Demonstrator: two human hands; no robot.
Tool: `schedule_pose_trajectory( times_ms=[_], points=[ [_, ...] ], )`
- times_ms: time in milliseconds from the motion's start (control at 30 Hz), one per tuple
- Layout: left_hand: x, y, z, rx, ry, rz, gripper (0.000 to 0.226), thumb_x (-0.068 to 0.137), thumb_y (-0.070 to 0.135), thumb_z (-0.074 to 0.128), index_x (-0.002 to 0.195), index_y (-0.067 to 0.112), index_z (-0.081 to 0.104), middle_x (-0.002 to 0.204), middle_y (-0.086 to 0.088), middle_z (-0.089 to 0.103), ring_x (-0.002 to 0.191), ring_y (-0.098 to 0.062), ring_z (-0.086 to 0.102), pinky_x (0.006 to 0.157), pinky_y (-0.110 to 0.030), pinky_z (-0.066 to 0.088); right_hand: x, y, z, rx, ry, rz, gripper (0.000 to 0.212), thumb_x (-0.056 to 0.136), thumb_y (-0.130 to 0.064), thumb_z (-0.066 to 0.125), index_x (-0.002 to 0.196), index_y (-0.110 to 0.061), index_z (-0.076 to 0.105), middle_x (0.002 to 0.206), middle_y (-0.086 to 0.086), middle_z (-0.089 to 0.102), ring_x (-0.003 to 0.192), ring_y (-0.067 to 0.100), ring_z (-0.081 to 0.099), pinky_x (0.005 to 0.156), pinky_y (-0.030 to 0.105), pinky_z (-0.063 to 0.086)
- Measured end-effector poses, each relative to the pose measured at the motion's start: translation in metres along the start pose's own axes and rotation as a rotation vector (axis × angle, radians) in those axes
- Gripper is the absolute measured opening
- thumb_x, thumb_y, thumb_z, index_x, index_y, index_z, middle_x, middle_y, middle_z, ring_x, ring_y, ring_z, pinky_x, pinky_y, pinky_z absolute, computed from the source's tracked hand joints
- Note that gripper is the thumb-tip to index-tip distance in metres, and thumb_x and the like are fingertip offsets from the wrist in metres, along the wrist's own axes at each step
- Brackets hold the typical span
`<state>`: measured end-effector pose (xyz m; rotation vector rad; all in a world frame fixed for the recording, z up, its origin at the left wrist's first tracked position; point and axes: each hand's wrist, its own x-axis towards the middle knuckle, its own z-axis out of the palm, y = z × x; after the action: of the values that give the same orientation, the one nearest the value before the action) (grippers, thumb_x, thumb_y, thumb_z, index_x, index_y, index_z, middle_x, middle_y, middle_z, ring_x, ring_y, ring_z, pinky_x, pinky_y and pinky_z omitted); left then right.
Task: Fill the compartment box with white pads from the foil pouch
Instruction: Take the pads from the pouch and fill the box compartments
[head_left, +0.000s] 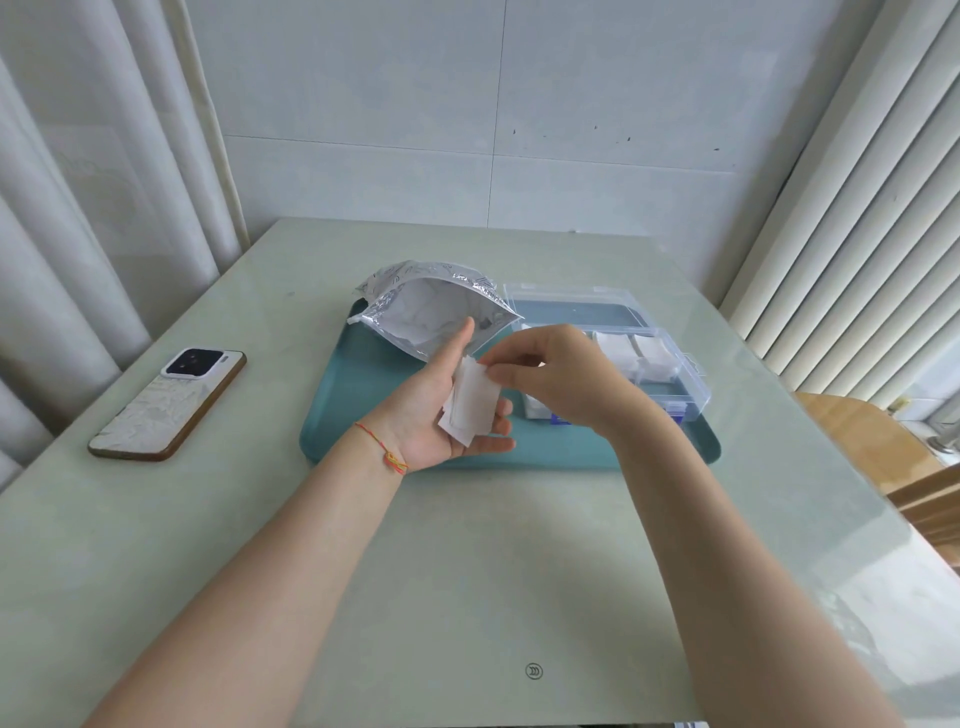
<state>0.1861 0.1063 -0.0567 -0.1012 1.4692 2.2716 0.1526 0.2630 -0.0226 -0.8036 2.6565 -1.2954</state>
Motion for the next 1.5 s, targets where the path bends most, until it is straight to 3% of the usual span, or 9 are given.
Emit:
schedule_pose_trajectory(
  times_ms=[133, 300, 467, 667, 800, 967, 1100, 1200, 1500],
  points=[
    [0.0, -0.003, 0.003, 0.007, -0.022, 0.046, 0.058, 0.089, 0.07, 0.041, 0.089, 0.02, 0.07, 0.078, -0.005, 0.06, 0.069, -0.02, 0.057, 0.065, -0.031, 0.054, 0.003, 0.004, 0.011, -0.077, 0.087, -0.037, 0.018, 0.089, -0.011, 0.062, 0.102, -0.022, 0.068, 0.075, -0.008, 0.061, 0.056, -0.004, 0.053, 0.056, 0.01, 0.039],
    [0.01, -0.007, -0.003, -0.126, 0.023, 0.112, 0.058, 0.089, 0.068, 0.049, 0.126, 0.025, 0.059, 0.117, -0.005, 0.052, 0.089, -0.017, 0.057, 0.082, -0.037, 0.055, 0.003, 0.008, 0.018, -0.078, 0.024, -0.122, 0.04, 0.088, -0.026, 0.068, 0.126, -0.024, 0.056, 0.116, -0.006, 0.055, 0.104, 0.004, 0.05, 0.08, 0.004, 0.035],
    [0.003, -0.005, -0.004, 0.032, 0.044, 0.061, 0.066, 0.08, 0.081, 0.038, 0.103, 0.03, 0.073, 0.108, 0.003, 0.065, 0.098, -0.012, 0.064, 0.07, -0.027, 0.05, 0.0, 0.01, 0.027, -0.256, -0.195, -0.156, 0.094, 0.066, -0.046, 0.083, 0.144, -0.037, 0.031, 0.125, -0.022, 0.042, 0.11, 0.006, 0.038, 0.097, 0.036, 0.042],
    [0.004, -0.004, -0.001, -0.094, 0.014, 0.107, 0.076, 0.081, 0.07, 0.055, 0.134, 0.017, 0.057, 0.124, -0.002, 0.05, 0.113, -0.015, 0.044, 0.08, -0.024, 0.049, 0.002, 0.006, 0.028, -0.364, -0.003, -0.19, 0.065, 0.069, -0.051, 0.08, 0.125, -0.029, 0.055, 0.105, -0.015, 0.054, 0.102, 0.012, 0.045, 0.097, 0.043, 0.039],
    [0.006, -0.007, -0.005, -0.018, -0.046, 0.122, 0.053, 0.088, 0.062, 0.044, 0.105, 0.017, 0.067, 0.088, 0.004, 0.065, 0.078, -0.008, 0.061, 0.062, -0.018, 0.051, 0.002, 0.006, 0.028, -0.417, -0.049, -0.2, 0.075, 0.063, -0.057, 0.082, 0.124, -0.027, 0.049, 0.104, -0.012, 0.049, 0.101, 0.012, 0.044, 0.095, 0.038, 0.036],
    [0.003, -0.005, -0.003, 0.006, -0.096, 0.156, 0.044, 0.079, 0.055, 0.053, 0.09, 0.02, 0.077, 0.088, 0.003, 0.071, 0.082, -0.007, 0.068, 0.066, -0.02, 0.055, 0.0, 0.004, 0.028, -0.451, -0.034, -0.214, 0.061, 0.068, -0.053, 0.079, 0.116, -0.028, 0.051, 0.087, -0.016, 0.049, 0.094, 0.016, 0.046, 0.094, 0.041, 0.038],
    [0.006, -0.007, -0.007, -0.022, -0.13, 0.162, 0.054, 0.064, 0.06, 0.075, 0.1, 0.019, 0.074, 0.094, -0.001, 0.069, 0.086, -0.012, 0.068, 0.071, -0.023, 0.055, 0.001, 0.005, 0.026, -0.469, -0.056, -0.222, 0.073, 0.066, -0.054, 0.08, 0.127, -0.028, 0.049, 0.103, -0.011, 0.052, 0.102, 0.016, 0.044, 0.094, 0.04, 0.037],
    [0.005, -0.006, -0.006, -0.036, -0.094, 0.127, 0.057, 0.073, 0.066, 0.066, 0.103, 0.019, 0.074, 0.1, -0.003, 0.067, 0.091, -0.015, 0.065, 0.076, -0.025, 0.054, -0.001, 0.004, 0.026, -0.451, -0.087, -0.25, 0.051, 0.069, -0.047, 0.08, 0.108, -0.035, 0.05, 0.086, -0.019, 0.046, 0.092, 0.014, 0.042, 0.093, 0.042, 0.038],
    [0.004, 0.006, 0.007, -0.046, -0.092, 0.096, 0.062, 0.078, 0.066, 0.054, 0.112, 0.017, 0.067, 0.101, -0.003, 0.063, 0.091, -0.015, 0.061, 0.075, -0.024, 0.051, -0.001, -0.003, 0.015, -0.45, -0.083, -0.217, 0.055, 0.068, -0.05, 0.081, 0.1, -0.042, 0.037, 0.092, -0.012, 0.051, 0.096, 0.014, 0.041, 0.086, 0.033, 0.031]
  ],
)
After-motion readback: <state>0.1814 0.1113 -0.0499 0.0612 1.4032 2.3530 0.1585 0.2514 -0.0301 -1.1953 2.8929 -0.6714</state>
